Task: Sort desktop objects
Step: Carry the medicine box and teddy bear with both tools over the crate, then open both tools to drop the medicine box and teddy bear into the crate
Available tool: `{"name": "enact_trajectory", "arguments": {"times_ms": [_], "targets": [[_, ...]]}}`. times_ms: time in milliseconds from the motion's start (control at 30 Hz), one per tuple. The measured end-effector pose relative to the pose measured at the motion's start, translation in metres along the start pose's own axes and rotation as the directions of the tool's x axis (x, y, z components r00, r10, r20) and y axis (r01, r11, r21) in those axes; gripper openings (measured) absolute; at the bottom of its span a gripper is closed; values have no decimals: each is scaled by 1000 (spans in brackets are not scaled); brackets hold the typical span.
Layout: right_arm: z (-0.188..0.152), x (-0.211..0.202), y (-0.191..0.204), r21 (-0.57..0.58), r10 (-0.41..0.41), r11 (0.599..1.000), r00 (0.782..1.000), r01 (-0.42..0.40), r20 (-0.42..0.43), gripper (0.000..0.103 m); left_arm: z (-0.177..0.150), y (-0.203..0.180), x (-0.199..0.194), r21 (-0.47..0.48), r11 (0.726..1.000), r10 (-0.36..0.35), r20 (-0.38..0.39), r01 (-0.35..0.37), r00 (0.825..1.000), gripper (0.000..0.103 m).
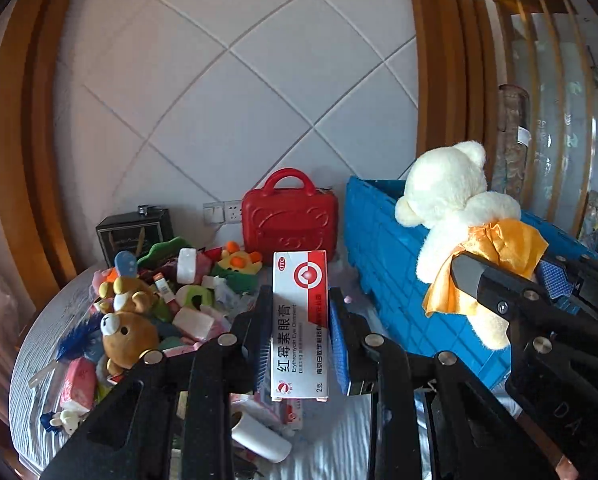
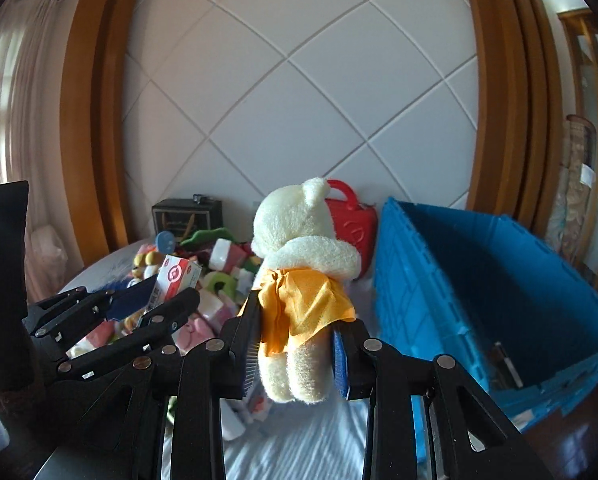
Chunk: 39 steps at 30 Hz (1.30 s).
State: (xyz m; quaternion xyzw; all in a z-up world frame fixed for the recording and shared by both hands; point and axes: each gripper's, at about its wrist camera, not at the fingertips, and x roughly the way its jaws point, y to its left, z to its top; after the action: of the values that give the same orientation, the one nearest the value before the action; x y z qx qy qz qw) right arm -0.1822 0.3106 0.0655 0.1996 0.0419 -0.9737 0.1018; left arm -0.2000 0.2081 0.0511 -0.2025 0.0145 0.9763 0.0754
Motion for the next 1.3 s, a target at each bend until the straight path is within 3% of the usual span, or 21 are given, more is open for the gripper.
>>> {"name": "enact_trajectory", "arguments": {"times_ms": [233,400,567,733,933,1133,1300], "targets": [[6,-3,-150,65,-133,989,990,130,43,30,38,-140,40,71,995,-80,42,77,996,26],[0,18,-266,96,-179,979,984,178,-1,30,55,-236,93,71,992,-99,-41,102,994,26],[-14,36,-355,76,-219,971,972,225,-86,30,57,-301,138,69,993,-85,-167,98,982,26],[-32,70,-392,16,-252,965,945,261,-208,30,52,-340,157,88,991,-71,-251,96,965,26],[-52,89,-416,-5,-232,970,921,243,-314,30,46,-354,163,83,994,-37,-296,64,955,26],[-56,90,-426,-9,-218,973,914,229,-341,31,43,-353,167,73,997,7,-329,18,944,27],[-55,88,-428,-15,-215,975,917,223,-336,34,42,-348,164,57,998,10,-317,9,948,39]]}}
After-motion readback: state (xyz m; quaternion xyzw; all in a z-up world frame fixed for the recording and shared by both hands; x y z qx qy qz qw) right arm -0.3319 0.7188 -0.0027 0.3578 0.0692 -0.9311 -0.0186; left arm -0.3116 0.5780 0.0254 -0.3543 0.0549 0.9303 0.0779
